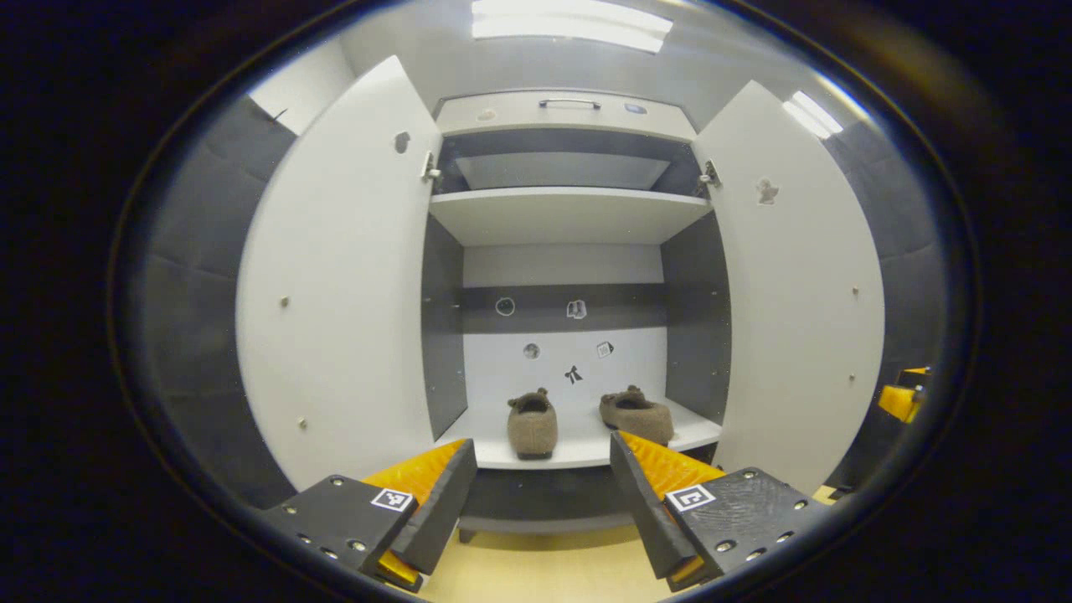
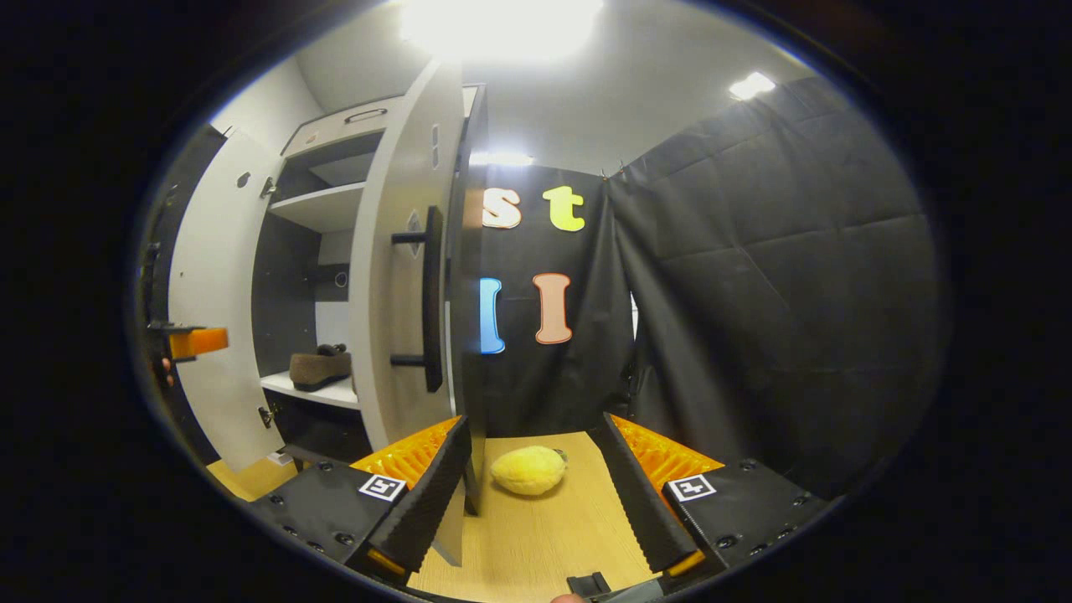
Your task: Grab one shoe with the right hand and put it into the shoe cabinet, grab the other shoe with the left hand and put it into the shoe cabinet; then close the right door with the right hand and the left door with the left hand.
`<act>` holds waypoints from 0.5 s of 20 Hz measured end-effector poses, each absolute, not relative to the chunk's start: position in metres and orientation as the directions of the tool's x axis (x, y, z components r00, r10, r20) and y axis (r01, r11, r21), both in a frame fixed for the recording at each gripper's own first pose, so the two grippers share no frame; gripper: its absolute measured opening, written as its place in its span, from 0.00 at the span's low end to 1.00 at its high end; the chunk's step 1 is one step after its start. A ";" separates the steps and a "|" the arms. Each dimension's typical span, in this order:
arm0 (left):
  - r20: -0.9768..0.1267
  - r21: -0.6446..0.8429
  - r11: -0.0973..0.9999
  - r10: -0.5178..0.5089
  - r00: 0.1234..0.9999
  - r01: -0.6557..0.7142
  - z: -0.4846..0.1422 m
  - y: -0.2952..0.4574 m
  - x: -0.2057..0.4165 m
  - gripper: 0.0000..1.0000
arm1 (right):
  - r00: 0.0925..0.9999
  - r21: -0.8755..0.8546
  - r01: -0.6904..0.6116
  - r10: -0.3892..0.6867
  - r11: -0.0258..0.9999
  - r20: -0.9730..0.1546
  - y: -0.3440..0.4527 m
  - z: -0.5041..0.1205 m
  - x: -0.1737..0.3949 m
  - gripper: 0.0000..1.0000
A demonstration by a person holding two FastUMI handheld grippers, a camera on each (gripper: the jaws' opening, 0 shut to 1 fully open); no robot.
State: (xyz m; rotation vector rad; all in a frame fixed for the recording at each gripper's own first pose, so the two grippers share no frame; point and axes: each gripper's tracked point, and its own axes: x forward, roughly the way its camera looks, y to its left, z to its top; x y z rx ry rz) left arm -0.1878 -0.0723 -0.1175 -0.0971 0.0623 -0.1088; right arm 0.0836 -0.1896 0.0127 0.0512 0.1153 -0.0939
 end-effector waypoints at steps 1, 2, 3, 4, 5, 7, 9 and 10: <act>-0.061 -0.107 0.990 -0.098 0.993 0.091 -0.120 -0.060 -0.199 0.94 | 0.989 0.050 0.108 -0.103 0.993 -0.102 -0.191 0.022 0.091 0.96; -0.061 -0.111 0.991 -0.083 0.995 0.075 -0.123 -0.047 -0.210 0.92 | 0.989 0.051 0.125 -0.120 0.991 -0.086 -0.194 0.028 0.098 0.96; -0.059 -0.113 0.992 -0.065 0.996 0.058 -0.123 -0.033 -0.220 0.89 | 0.987 0.051 0.146 -0.142 0.988 -0.072 -0.196 0.037 0.105 0.96; -0.055 -0.114 0.993 -0.044 0.998 0.037 -0.123 -0.016 -0.228 0.96 | 0.984 0.051 0.170 -0.167 0.984 -0.061 -0.199 0.045 0.108 0.96; -0.051 -0.113 0.993 -0.020 0.998 0.014 -0.121 0.002 -0.238 0.96 | 0.981 0.053 0.192 -0.189 0.980 -0.051 -0.201 0.052 0.112 0.97; -0.055 -0.120 0.992 0.020 0.998 -0.026 -0.123 0.037 -0.249 0.93 | 0.975 0.064 0.222 -0.220 0.973 -0.037 -0.198 0.062 0.121 0.97; -0.054 -0.124 0.990 0.063 0.997 -0.070 -0.124 0.074 -0.256 0.96 | 0.975 0.076 0.222 -0.220 0.972 -0.034 -0.185 0.065 0.126 0.93; -0.050 -0.123 0.988 0.086 0.995 -0.092 -0.124 0.090 -0.259 0.96 | 0.971 0.065 0.238 -0.236 0.969 -0.035 -0.187 0.064 0.129 0.97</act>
